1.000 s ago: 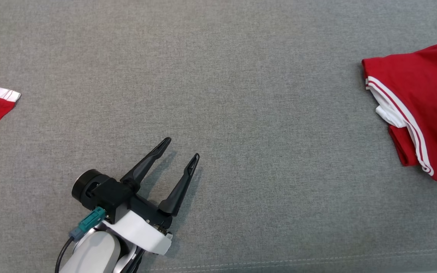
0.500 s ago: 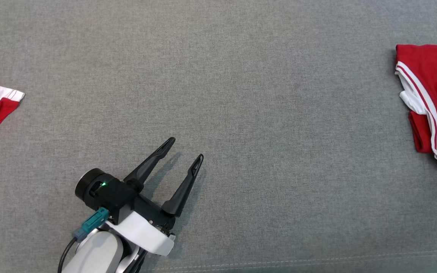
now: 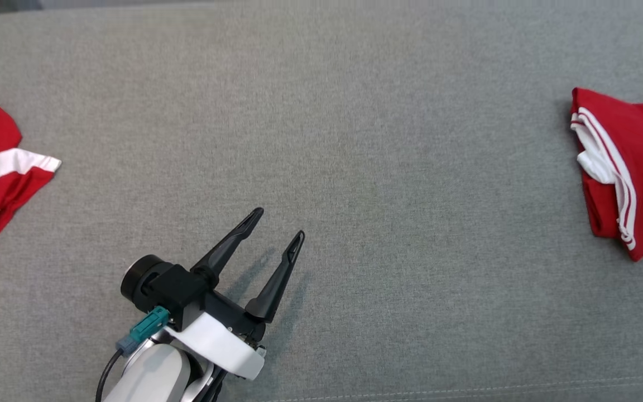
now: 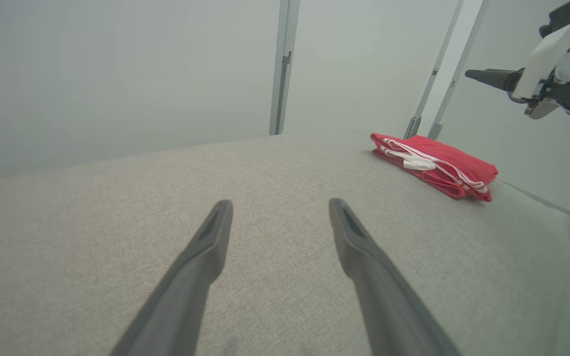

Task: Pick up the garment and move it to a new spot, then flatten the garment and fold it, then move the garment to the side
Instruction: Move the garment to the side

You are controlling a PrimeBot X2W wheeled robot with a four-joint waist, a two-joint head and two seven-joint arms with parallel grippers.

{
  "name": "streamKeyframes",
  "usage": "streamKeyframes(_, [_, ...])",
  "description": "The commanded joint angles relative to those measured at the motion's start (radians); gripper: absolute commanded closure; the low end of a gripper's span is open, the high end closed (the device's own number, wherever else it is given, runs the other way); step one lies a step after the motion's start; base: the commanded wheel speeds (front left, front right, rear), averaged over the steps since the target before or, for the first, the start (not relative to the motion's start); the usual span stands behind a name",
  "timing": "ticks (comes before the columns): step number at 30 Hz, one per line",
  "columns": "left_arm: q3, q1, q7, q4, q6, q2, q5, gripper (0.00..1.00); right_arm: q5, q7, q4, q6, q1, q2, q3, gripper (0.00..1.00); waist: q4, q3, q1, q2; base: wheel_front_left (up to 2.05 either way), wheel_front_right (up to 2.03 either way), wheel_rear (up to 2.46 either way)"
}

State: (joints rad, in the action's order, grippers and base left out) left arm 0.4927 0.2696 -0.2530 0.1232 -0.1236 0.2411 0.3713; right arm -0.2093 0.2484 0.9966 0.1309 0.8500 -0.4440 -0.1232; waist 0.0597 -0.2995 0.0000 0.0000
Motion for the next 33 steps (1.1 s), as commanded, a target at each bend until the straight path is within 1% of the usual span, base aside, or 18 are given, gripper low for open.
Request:
streamKeyframes(1, [-0.042,0.000,-0.009,-0.015,-0.007,0.011,0.008,0.00,0.018,0.013,-0.051,0.000,-0.047,0.000,0.009,0.00,0.002,0.038,0.0000,0.0000,0.00,0.00,0.00])
streamKeyframes(6, [-0.068,-0.034,-0.009,0.006,-0.007,-0.008,0.003,0.00,0.033,0.013,-0.211,0.000,-0.178,0.062,0.031,0.00,-0.004,0.107,0.0000,0.0000,0.00,0.00,0.00])
streamKeyframes(7, [-0.095,-0.059,-0.009,0.019,-0.007,-0.021,-0.006,0.00,0.014,0.013,-0.304,0.000,-0.263,0.089,0.059,0.00,-0.013,0.143,0.0000,0.0000,0.00,0.00,0.00])
streamKeyframes(10, [-0.128,-0.080,-0.009,0.034,-0.007,-0.034,-0.017,0.00,-0.032,0.013,-0.380,0.000,-0.345,0.125,0.078,0.00,-0.023,0.174,0.0000,0.0000,0.00,0.00,0.00])
streamKeyframes(15, [-0.186,-0.115,-0.009,0.060,-0.007,-0.059,-0.037,0.00,-0.058,0.013,-0.490,0.000,-0.474,0.153,0.115,0.00,-0.047,0.221,0.0000,0.0000,0.00,0.00,0.00])
streamKeyframes(19, [-0.240,-0.145,-0.009,0.082,-0.006,-0.078,-0.058,0.00,-0.055,0.011,-0.566,0.000,-0.560,0.173,0.131,0.00,-0.068,0.256,0.0000,0.0000,0.00,0.00,0.00])
streamKeyframes(25, [-0.314,-0.180,-0.009,0.087,0.024,-0.098,-0.125,0.00,-0.032,-0.003,-0.659,0.000,-0.648,0.218,0.111,0.00,-0.089,0.288,0.0000,0.0000,0.00,0.00,0.00])
streamKeyframes(29, [-0.357,-0.202,-0.009,0.109,0.035,-0.111,-0.150,0.00,-0.013,-0.012,-0.688,0.000,-0.690,0.250,0.103,0.00,-0.098,0.305,0.0000,0.0000,0.00,0.00,0.00])
streamKeyframes(33, [-0.390,-0.215,-0.009,0.126,0.045,-0.121,-0.164,0.00,-0.003,-0.013,-0.690,0.000,-0.712,0.268,0.096,0.00,-0.104,0.317,0.0000,0.0000,0.00,0.00,0.00])
